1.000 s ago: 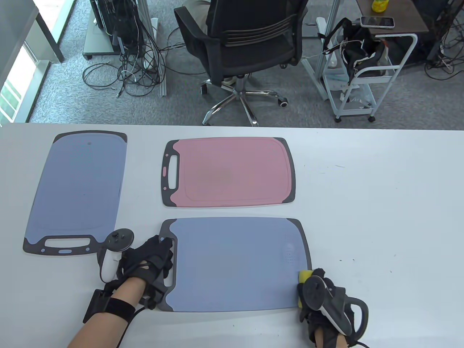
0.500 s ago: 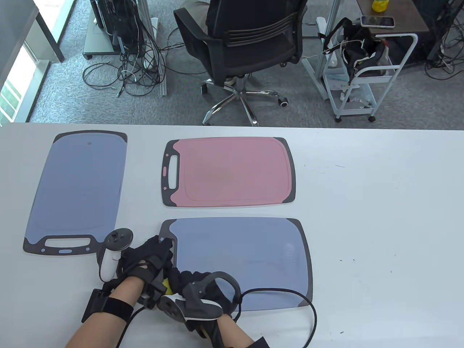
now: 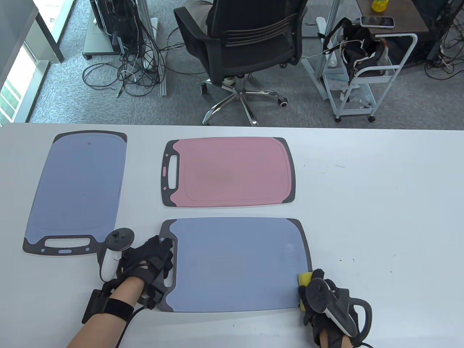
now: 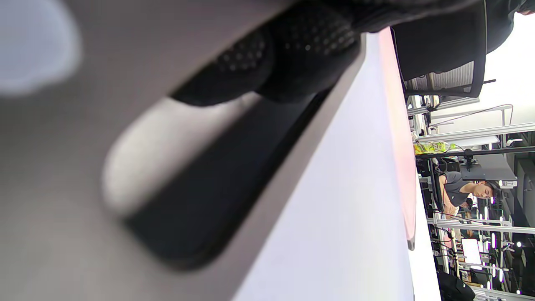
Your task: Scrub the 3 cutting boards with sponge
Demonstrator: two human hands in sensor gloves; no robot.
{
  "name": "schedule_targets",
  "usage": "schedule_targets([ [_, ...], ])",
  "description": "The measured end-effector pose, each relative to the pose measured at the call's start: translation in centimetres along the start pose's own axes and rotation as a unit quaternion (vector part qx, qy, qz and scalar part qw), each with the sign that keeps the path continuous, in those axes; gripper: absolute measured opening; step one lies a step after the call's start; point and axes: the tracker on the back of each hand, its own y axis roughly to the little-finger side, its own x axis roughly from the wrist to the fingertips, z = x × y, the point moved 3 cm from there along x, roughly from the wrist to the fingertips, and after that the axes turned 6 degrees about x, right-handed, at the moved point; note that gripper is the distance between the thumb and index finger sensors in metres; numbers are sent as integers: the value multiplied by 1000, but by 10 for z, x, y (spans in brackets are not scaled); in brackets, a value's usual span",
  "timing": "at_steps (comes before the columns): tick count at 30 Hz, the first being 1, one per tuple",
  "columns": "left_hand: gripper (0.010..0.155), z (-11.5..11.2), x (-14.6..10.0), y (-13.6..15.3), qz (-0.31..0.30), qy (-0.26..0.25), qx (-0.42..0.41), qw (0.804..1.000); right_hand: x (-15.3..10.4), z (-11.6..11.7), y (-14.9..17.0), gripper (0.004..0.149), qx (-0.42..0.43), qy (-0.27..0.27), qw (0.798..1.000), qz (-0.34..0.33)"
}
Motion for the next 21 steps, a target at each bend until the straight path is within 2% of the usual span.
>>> schedule_targets([
  [2, 54, 0, 0, 0, 0, 1, -1, 1000, 1, -2, -37, 72, -64, 17, 995, -72],
  [3, 54, 0, 0, 0, 0, 1, -1, 1000, 3, 1, -67, 72, -53, 8, 990, -129],
  [6, 54, 0, 0, 0, 0, 2, -2, 1000, 0, 4, -143, 73, -22, 8, 976, -216],
  [7, 54, -1, 0, 0, 0, 4, -3, 1000, -4, 6, -180, 73, -31, 9, 965, -260],
  [11, 54, -1, 0, -1, -2, 10, -7, 1000, -28, 12, -275, 73, -41, 18, 922, -384],
  [13, 54, -1, 0, -1, -3, 12, -7, 1000, -41, 15, -301, 72, -50, 16, 907, -418],
  [15, 54, -1, 0, -1, -5, 18, -7, 1000, -43, 14, -304, 73, -84, 16, 909, -408],
  [17, 54, -1, 0, -1, -5, 19, -8, 1000, -37, 12, -284, 72, -63, 10, 923, -380],
  [19, 54, 0, 0, -1, -6, 17, -7, 1000, -24, 10, -244, 72, -59, 0, 946, -318],
  [21, 54, 0, 0, -1, -6, 18, -7, 1000, -11, 6, -189, 72, -59, 3, 965, -255],
])
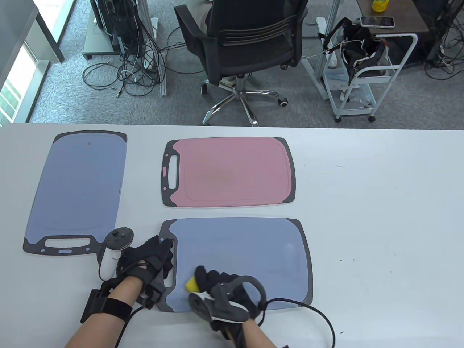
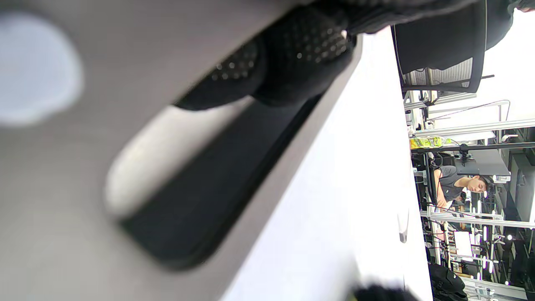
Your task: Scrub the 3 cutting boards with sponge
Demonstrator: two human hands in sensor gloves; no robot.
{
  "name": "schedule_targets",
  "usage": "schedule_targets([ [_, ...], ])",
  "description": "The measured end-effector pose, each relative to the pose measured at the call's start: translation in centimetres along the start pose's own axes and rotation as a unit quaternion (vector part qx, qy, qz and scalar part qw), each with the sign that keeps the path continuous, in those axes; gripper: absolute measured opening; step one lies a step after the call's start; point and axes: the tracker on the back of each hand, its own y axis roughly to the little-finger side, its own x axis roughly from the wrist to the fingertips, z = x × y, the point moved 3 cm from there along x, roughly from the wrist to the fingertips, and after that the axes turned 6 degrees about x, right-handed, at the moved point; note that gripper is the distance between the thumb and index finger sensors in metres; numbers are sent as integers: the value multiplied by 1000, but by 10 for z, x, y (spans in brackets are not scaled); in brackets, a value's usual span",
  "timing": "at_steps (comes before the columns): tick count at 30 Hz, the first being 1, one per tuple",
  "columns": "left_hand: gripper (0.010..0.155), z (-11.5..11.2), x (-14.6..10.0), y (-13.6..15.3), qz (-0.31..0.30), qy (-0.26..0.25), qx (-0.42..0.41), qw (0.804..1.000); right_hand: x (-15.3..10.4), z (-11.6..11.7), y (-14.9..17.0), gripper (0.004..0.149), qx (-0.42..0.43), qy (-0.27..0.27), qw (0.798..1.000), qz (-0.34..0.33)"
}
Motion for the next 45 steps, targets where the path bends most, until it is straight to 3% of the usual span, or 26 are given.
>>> schedule_targets([
  [2, 54, 0, 0, 0, 0, -1, 1, 1000, -19, 4, 47, 72, 9, -10, 998, 66],
  [4, 54, 0, 0, 0, 1, -1, 1, 1000, -49, 9, 109, 72, 40, -17, 985, 169],
  [6, 54, 0, 0, 0, 1, 1, 0, 1000, -71, 13, 148, 72, 43, -22, 971, 234],
  [8, 54, 0, 0, -1, 1, -2, 4, 1000, -81, 14, 164, 72, 56, -20, 965, 256],
  [10, 54, 1, 0, -1, 2, -4, 5, 1000, -76, 13, 157, 72, 60, -13, 967, 245],
  [14, 54, 1, 0, -1, 2, -4, 6, 1000, -35, 7, 84, 72, 23, -7, 993, 119],
  [16, 54, 1, 0, -1, 2, -3, 5, 1000, -9, 3, 23, 73, 36, 2, 998, 41],
  [19, 54, 1, 0, -1, 1, 0, 2, 1000, 18, -3, -53, 73, -8, 10, 998, -67],
  [22, 54, 1, 0, -1, 0, 3, 0, 1000, 31, -6, -99, 73, 3, 11, 992, -123],
  [24, 54, 0, 0, -1, 0, 4, -1, 1000, 34, -8, -111, 73, -9, 9, 991, -132],
  [28, 55, 1, 0, -1, -1, 3, 0, 1000, 22, -6, -70, 72, 4, 8, 997, -76],
  [32, 54, 1, 0, -1, -1, 3, 1, 1000, -15, 2, 35, 72, -2, -11, 998, 61],
  [35, 54, 1, 0, -1, 0, 1, 2, 1000, -61, 10, 122, 72, 30, -21, 979, 201],
  [38, 54, 1, 0, -1, 1, -1, 5, 1000, -93, 15, 172, 72, 37, -28, 960, 277],
  [41, 54, 1, 1, -1, 2, -4, 8, 1000, -91, 17, 167, 72, 72, 1, 960, 271],
  [43, 54, 1, 1, 0, 1, -3, 7, 1000, -72, 10, 135, 72, -9, -1, 980, 199],
  [45, 54, 1, 0, -1, 1, -6, 10, 1000, -52, 8, 97, 72, 11, 4, 990, 137],
])
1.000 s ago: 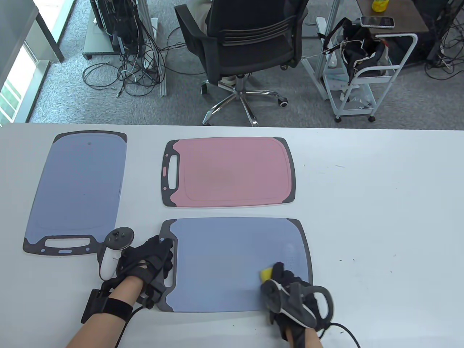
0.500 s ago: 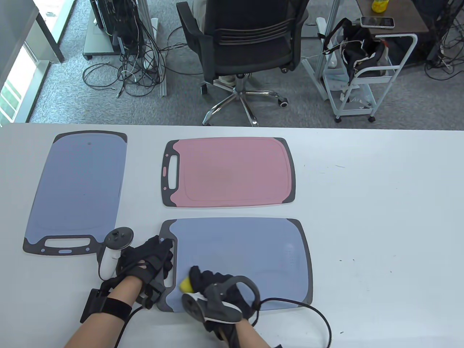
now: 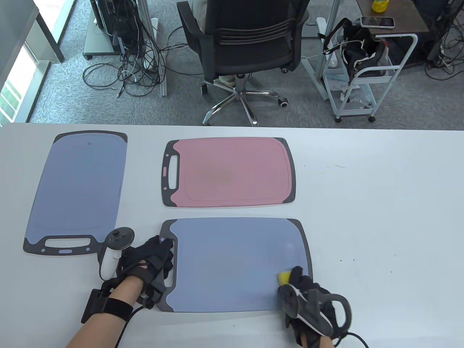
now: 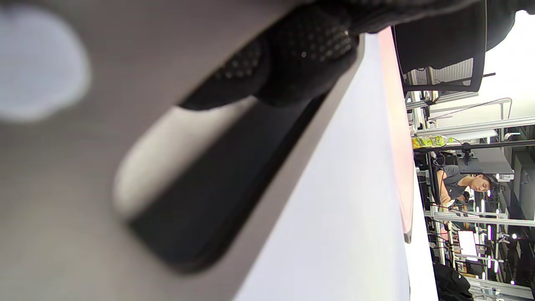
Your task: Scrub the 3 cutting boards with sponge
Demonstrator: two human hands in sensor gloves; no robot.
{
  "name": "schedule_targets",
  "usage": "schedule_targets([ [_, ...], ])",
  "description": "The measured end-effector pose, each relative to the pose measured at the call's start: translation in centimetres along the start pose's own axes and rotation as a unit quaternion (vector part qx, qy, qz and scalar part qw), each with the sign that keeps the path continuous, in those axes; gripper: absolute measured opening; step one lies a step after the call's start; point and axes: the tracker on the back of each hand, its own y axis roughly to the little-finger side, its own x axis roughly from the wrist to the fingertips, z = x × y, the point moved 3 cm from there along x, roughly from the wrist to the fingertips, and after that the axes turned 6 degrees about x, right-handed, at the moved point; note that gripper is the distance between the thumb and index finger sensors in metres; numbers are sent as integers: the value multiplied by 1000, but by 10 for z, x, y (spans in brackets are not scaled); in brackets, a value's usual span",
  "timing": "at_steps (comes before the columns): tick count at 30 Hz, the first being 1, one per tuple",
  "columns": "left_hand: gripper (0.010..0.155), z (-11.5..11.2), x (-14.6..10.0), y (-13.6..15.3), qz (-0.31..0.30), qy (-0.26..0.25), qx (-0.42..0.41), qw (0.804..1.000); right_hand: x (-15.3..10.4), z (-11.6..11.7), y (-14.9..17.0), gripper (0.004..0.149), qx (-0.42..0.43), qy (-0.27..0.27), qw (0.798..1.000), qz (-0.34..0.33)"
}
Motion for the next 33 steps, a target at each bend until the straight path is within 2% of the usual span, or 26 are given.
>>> schedule_targets([
  [2, 54, 0, 0, 0, 1, -2, 1, 1000, 12, -3, -67, 72, 35, 1, 996, -83],
  [3, 54, 0, 0, 0, 1, -2, 1, 1000, 15, -3, -87, 72, 33, 1, 994, -104],
  [5, 54, 0, 0, 0, 1, -3, 2, 1000, 20, -5, -148, 73, -8, 12, 983, -181],
  [8, 53, 0, -1, -1, 5, -20, 18, 1000, 22, -8, -201, 73, -12, 17, 968, -248],
  [10, 53, 0, 0, 0, 3, -9, 8, 1000, 25, -10, -214, 73, -16, 10, 968, -249],
  [12, 53, 0, 1, 1, 3, -1, -1, 1000, 26, -10, -203, 72, -14, 2, 971, -240],
  [14, 54, 0, 1, 1, 4, -4, 1, 1000, 26, -9, -178, 72, -15, 1, 978, -208],
  [18, 54, 0, 1, 1, 3, -3, 0, 1000, 16, -3, -62, 72, -9, -15, 998, -68],
  [19, 54, 0, 1, 1, 3, -4, 1, 1000, 13, -2, -47, 72, -1, -17, 999, -48],
  [20, 54, 0, 1, 1, 3, -6, 2, 1000, 3, 1, -6, 72, 15, -20, 1000, 10],
  [21, 54, 0, 1, 1, 3, -6, 3, 1000, -1, 2, 8, 73, 18, -22, 999, 31],
  [23, 54, 0, 1, 1, 3, -8, 5, 1000, -20, 5, 69, 73, 25, -31, 992, 123],
  [25, 54, 0, 1, 1, 3, -12, 9, 1000, -27, 7, 88, 72, 49, -34, 987, 152],
  [27, 54, 0, 1, 1, 4, -13, 10, 1000, -22, 7, 77, 73, 49, -28, 989, 137],
  [29, 54, 0, 0, 1, 5, -16, 12, 1000, -13, 3, 50, 72, 1, -20, 995, 93],
  [33, 53, 0, 1, 1, 4, -17, 10, 1000, 12, -3, -69, 73, 26, -15, 996, -83],
])
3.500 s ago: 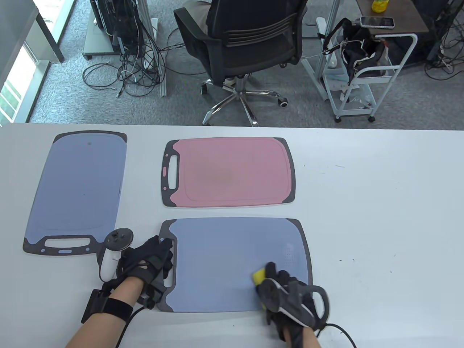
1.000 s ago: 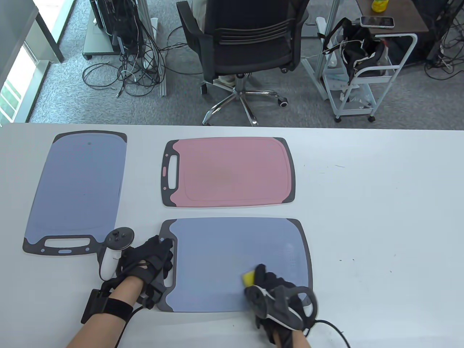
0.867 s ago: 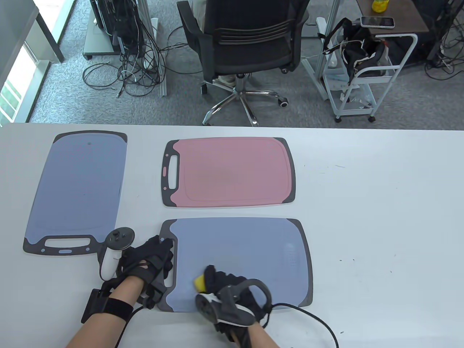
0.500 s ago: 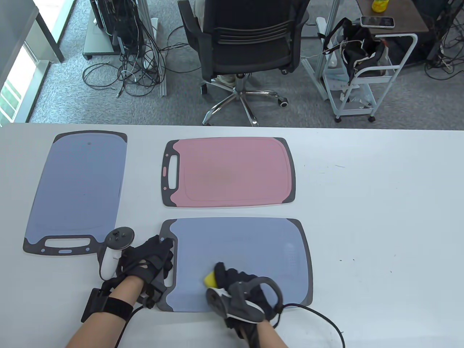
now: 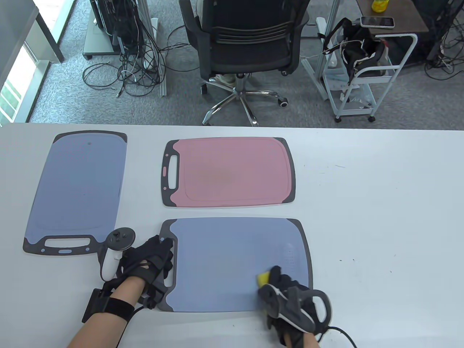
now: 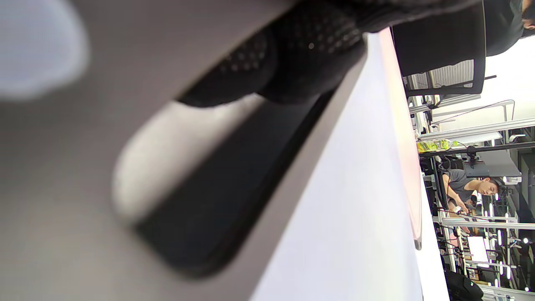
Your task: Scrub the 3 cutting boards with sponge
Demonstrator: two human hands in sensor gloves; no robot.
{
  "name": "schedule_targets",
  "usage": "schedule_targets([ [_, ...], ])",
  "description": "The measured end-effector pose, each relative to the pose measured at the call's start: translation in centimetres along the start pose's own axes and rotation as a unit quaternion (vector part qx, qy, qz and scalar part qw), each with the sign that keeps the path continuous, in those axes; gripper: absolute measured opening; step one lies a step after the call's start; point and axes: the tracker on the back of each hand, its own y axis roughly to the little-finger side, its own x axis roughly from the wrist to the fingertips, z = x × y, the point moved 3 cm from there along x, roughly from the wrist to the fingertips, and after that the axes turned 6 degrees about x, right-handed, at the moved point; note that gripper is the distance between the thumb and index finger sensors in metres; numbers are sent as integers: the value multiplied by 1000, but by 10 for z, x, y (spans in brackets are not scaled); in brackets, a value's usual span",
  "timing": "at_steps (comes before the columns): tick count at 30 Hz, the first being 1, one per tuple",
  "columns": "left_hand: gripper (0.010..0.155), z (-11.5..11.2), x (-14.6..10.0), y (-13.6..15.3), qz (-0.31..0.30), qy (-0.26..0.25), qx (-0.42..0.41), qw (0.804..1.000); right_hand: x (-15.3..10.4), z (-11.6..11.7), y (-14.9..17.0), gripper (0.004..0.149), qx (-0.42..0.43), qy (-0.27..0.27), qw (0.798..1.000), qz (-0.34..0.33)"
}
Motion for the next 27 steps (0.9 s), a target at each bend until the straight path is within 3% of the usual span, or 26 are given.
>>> schedule_targets([
  [6, 53, 2, 1, 3, 2, 8, -26, 1000, 31, 0, -143, 76, -28, 14, 986, -163],
  [8, 53, 2, 1, 4, 3, 7, -29, 1000, 31, 2, -156, 77, -39, 15, 985, -169],
  [10, 53, 2, 1, 3, 3, 7, -32, 999, 28, 2, -149, 78, -53, 19, 984, -170],
  [14, 53, 2, 0, 3, 4, 7, -33, 999, 15, 4, -101, 78, -46, 13, 991, -129],
  [18, 53, 2, 0, 3, 4, 7, -34, 999, -8, 5, -19, 78, -35, 3, 998, -46],
  [19, 53, 2, 0, 3, 3, 8, -34, 999, -18, 5, 15, 79, -29, -1, 1000, -9],
  [25, 54, 2, 0, 5, 5, 15, -45, 999, -60, 6, 140, 77, 9, 12, 991, 131],
  [27, 55, 1, 2, 9, 10, 57, -71, 996, -72, 7, 167, 77, 26, 7, 984, 174],
])
